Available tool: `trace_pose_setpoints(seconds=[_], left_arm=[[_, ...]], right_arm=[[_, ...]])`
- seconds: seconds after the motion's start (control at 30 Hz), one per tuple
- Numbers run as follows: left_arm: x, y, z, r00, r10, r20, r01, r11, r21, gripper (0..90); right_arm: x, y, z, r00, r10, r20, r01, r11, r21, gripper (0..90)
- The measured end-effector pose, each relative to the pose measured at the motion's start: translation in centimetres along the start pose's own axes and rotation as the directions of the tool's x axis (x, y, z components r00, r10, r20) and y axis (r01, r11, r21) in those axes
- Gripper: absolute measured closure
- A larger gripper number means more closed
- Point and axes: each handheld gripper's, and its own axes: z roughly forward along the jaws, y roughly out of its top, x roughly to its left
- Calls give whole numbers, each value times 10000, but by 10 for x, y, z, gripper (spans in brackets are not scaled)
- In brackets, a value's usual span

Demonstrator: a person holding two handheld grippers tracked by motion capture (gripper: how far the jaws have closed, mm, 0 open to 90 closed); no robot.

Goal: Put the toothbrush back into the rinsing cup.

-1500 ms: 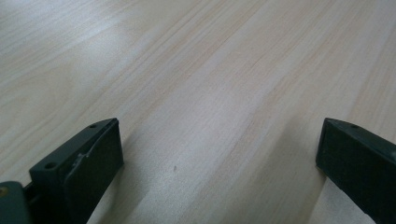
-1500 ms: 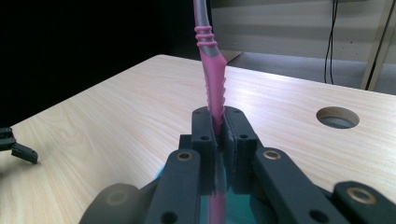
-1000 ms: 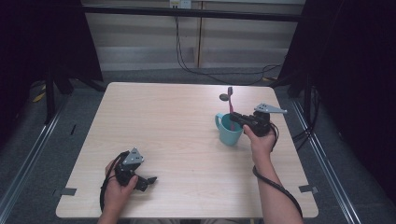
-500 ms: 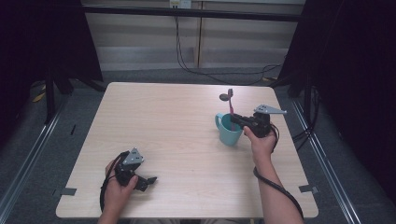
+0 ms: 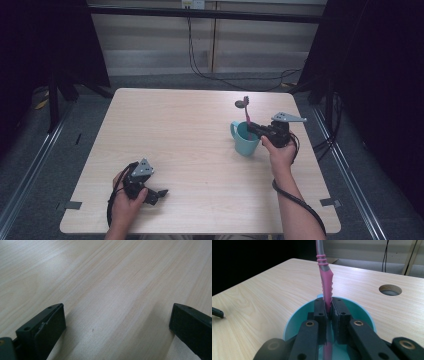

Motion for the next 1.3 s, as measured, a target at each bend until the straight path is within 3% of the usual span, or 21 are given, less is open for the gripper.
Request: trace_pose_setpoints(seconds=[0.6, 0.87, 1.3], left_arm=[[0, 0, 0, 10000, 1, 3, -1, 10000, 3, 3], [0, 0, 0, 10000, 1, 4, -1, 10000, -2, 3], [0, 0, 0, 10000, 4, 9, -4, 10000, 6, 3]], right_arm=[[2, -4, 2, 10000, -74, 53, 73, 9999, 147, 811], [3, -3, 0, 10000, 47, 80, -47, 10000, -34, 672], [10, 4, -3, 9999, -129, 57, 126, 9992, 385, 507]])
